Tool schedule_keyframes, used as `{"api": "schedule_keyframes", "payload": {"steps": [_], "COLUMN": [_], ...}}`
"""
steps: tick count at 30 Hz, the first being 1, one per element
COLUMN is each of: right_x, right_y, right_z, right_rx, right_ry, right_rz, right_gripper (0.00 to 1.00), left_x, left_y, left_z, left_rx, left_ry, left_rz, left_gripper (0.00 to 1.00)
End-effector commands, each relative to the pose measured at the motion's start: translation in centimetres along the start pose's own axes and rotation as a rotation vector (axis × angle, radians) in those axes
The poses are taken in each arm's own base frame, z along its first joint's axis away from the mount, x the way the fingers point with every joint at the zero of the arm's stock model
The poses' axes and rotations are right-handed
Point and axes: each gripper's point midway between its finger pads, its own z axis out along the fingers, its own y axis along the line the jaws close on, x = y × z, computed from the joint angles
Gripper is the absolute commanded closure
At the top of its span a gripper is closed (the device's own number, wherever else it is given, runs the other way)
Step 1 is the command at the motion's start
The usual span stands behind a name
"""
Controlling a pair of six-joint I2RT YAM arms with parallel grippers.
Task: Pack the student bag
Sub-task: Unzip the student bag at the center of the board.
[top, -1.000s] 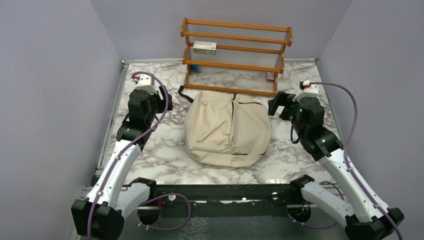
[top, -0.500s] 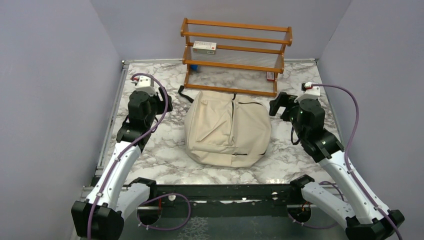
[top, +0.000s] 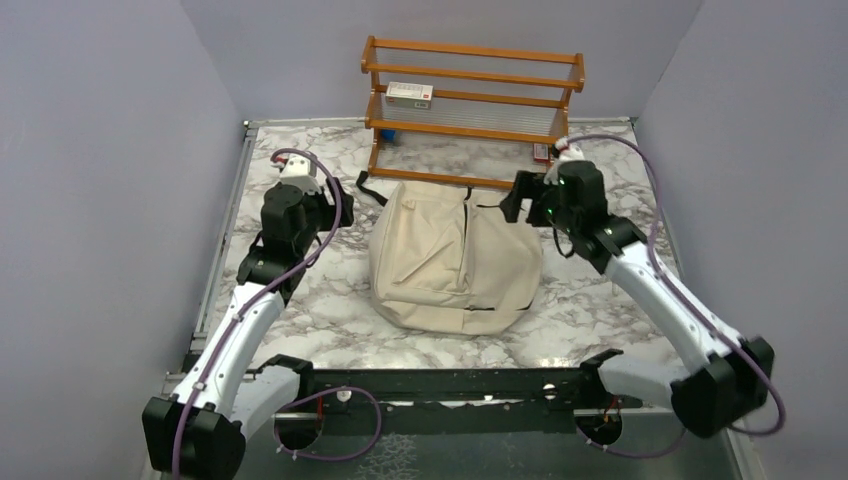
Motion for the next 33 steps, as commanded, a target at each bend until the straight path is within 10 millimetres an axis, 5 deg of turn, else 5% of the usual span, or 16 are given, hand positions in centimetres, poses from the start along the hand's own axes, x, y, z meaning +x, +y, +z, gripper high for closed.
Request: {"api": "schedule_keyframes", "payload": {"steps": [1,7,15,24,33], "right_x": [0.6,0.3,2.7,5.0,5.5], "right_y": [5.0,7.3,6.7,6.4,6.3], "right_z": [4.0,11.1,17.9,20.4,21.7], "right_rx": [-0.216,-0.279,-0.219,-0.203,-0.214], "right_ry": [0.145,0.221,0.289,0.354,0.351], "right_rz": [0.018,0.037,0.09,0.117,0.136], "right_gripper": [0.13,0.22,0.31,0.39,0.61], "left_x": [-0.5,2.2,2.9,2.8,2.6], "left_y": [-2.3,-3.3,-3.5,-3.6,-3.9], "left_z": [0.5,1.9,1.2,0.8,0.5], "left_rx": [0.102,0.154,0.171,0.18,0.196], "left_ry": [-0.005,0.116,0.136,0.127,0.125], "left_rz": [-0.011,-0.056,-0.056,-0.053,-0.049], "left_gripper": [0.27,0.27,0.24,0.24,0.23]}}
